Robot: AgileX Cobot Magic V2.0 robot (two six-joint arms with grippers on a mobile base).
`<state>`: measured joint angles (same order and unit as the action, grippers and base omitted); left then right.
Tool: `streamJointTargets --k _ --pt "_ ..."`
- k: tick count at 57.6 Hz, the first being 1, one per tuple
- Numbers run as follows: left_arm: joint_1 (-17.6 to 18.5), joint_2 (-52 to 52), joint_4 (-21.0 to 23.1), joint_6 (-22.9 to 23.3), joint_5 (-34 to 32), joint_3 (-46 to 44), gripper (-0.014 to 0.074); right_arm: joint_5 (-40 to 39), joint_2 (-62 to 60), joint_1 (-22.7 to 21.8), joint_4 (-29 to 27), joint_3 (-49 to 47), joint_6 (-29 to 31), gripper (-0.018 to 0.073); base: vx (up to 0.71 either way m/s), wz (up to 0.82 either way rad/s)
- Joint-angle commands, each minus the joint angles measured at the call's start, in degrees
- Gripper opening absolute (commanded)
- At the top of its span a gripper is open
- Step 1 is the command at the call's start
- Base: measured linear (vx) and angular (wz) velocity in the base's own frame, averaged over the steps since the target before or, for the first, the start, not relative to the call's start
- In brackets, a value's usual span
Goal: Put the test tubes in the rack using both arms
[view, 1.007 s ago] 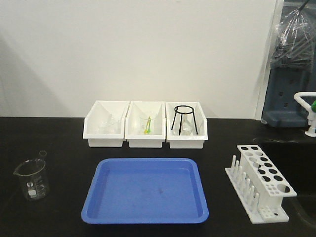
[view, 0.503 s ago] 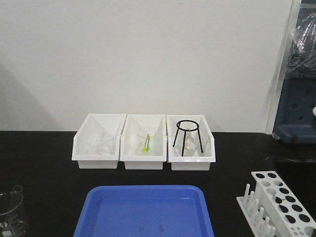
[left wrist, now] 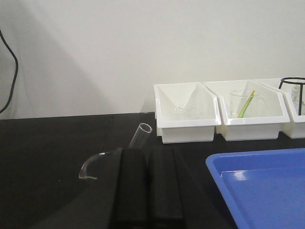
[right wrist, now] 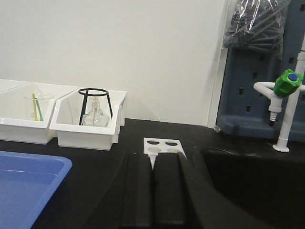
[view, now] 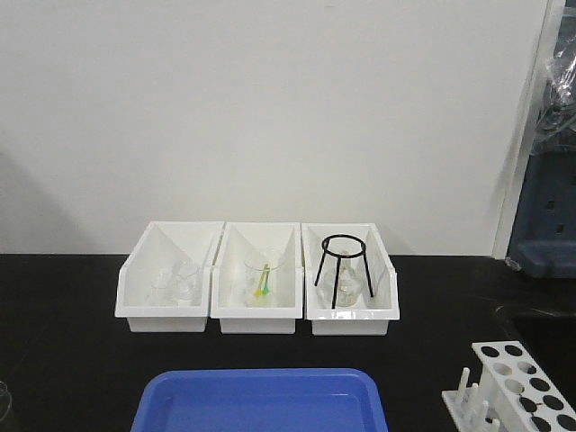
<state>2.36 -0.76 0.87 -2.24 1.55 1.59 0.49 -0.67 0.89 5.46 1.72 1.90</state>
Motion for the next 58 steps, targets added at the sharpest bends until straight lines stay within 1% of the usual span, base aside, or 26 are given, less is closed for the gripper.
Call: streamJointTargets --k 1,31,46,52,55,58 --pt "-0.2 -0.1 0.4 0.2 -5.0 -1.5 -0.0004 -4.5 -0.5 -0.3 0.2 0.8 0.2 -0.0008 0.08 0.01" --pt "-0.2 -0.1 0.4 0.2 -5.0 -1.5 -0.0004 -4.9 -0.5 -0.3 0.4 0.8 0.3 -0.0008 0.03 0.00" --pt "-0.2 -0.1 0.4 0.2 -8.2 -1.8 -0.0004 -15.4 -0.5 -0.3 0.5 0.8 0.3 -0.0008 0.00 0.00" --pt "-0.2 -0.1 0.4 0.2 -8.8 -1.9 -0.0004 -18.4 -0.5 -0.3 0.4 0.8 0.3 -0.0008 0.00 0.00" --pt "-0.2 -0.1 0.4 0.3 -9.9 -1.9 -0.0004 -20.0 -0.5 -0.3 0.4 0.8 0.2 -0.0008 0.00 0.00" --pt "-0.2 -0.1 0.7 0.6 -12.5 -2.0 -0.0004 -21.7 -0.5 -0.3 0.4 0.8 0.2 -0.0008 0.00 0.00"
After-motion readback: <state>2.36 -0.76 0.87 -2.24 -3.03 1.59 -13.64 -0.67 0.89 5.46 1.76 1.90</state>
